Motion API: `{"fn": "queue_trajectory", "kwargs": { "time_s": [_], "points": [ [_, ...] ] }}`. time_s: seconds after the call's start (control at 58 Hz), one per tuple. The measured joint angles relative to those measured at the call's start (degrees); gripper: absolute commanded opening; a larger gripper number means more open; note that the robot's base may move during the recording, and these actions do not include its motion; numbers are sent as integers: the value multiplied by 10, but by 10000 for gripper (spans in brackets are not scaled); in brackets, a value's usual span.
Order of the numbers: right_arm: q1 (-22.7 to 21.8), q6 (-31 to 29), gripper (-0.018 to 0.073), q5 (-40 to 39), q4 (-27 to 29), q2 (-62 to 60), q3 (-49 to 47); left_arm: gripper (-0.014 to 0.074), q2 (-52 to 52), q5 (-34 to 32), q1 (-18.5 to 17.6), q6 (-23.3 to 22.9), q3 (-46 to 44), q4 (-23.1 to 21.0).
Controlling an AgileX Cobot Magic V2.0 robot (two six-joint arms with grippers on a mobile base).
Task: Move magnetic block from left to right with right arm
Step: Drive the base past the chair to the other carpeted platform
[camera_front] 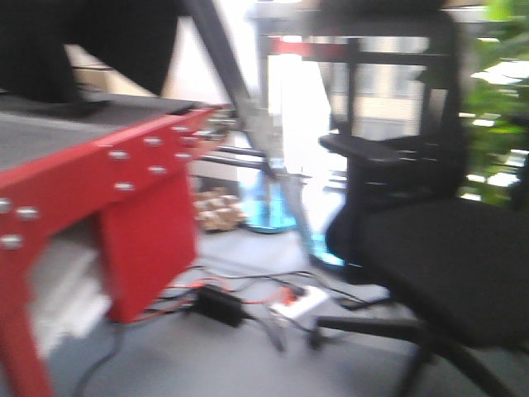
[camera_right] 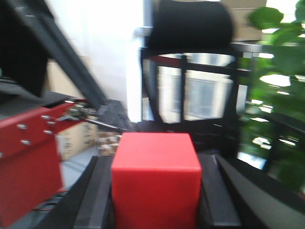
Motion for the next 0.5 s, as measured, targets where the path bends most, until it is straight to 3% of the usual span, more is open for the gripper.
{"fn": "queue_trajectory", "kwargs": {
  "time_s": [0.5],
  "points": [
    [0,0,244,0,-1,0,0,-126,0,0,0,0,0,0]
  ]
}}
